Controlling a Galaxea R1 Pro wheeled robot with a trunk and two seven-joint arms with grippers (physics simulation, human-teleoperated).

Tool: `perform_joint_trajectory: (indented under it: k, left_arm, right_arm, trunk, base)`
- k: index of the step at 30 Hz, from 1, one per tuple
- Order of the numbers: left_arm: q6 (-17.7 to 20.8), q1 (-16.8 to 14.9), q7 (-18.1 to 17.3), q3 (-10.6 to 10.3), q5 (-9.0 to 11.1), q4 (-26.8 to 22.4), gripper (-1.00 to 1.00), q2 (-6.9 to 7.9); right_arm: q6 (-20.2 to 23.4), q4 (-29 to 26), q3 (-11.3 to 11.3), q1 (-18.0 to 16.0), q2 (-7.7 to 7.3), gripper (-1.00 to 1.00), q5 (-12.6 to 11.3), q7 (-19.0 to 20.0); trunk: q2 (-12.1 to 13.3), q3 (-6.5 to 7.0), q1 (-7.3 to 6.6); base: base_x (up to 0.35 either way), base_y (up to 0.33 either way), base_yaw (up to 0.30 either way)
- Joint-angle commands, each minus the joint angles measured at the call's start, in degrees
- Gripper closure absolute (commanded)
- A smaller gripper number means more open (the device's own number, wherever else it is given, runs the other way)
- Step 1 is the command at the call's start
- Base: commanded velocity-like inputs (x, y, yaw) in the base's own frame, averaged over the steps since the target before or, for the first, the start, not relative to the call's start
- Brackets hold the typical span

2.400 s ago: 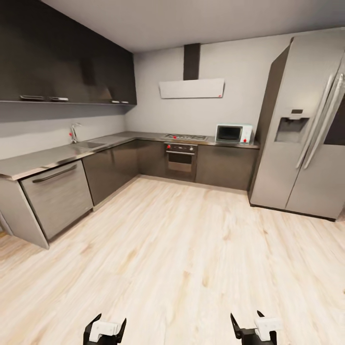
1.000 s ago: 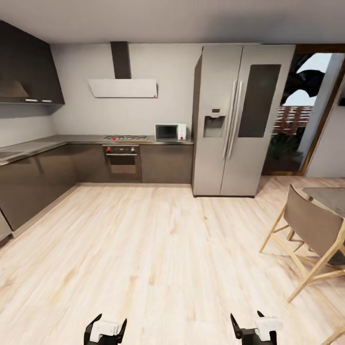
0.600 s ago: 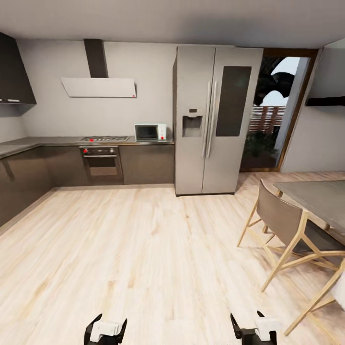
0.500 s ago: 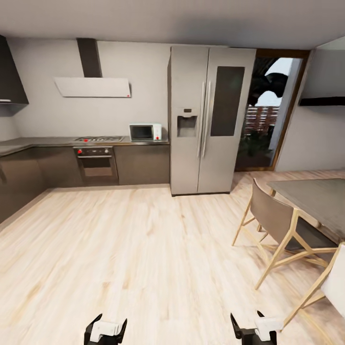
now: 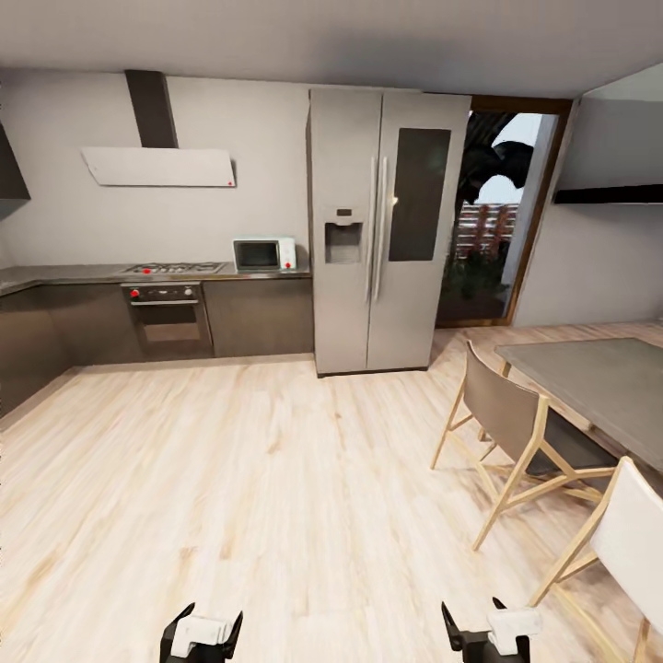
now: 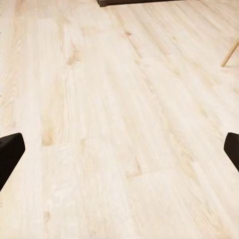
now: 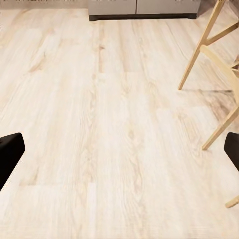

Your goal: Put the three can of soda from the living room inside the tash can in the kitchen.

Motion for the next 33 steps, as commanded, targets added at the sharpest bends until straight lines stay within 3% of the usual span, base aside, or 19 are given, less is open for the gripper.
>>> perform_joint_trajectory:
  k: [1, 25, 33]
  left_arm:
    - [0.0, 0.0, 0.0, 0.0, 0.0, 0.0, -1.00, 0.00]
    - [0.0, 0.0, -0.1, 0.0, -0.1, 0.0, -1.00, 0.00]
    - [0.0, 0.0, -0.1, 0.0, -0.1, 0.0, -1.00, 0.00]
  right_arm:
    - [-0.1, 0.0, 0.0, 0.0, 0.02, -1.00, 0.0, 0.0]
    - [-0.4, 0.0, -0.1, 0.0, 0.01, -1.00, 0.0, 0.2]
    - [-0.4, 0.0, -0.2, 0.0, -0.13, -1.00, -0.1, 0.3]
  trunk:
    - [0.0, 0.00, 0.00]
    - [0.0, 0.00, 0.00]
    - [0.0, 0.01, 0.00]
  base:
    - [0.000, 0.222, -0.002]
    - [0.000, 0.307, -0.001]
    - [0.000, 0.318, -0.145]
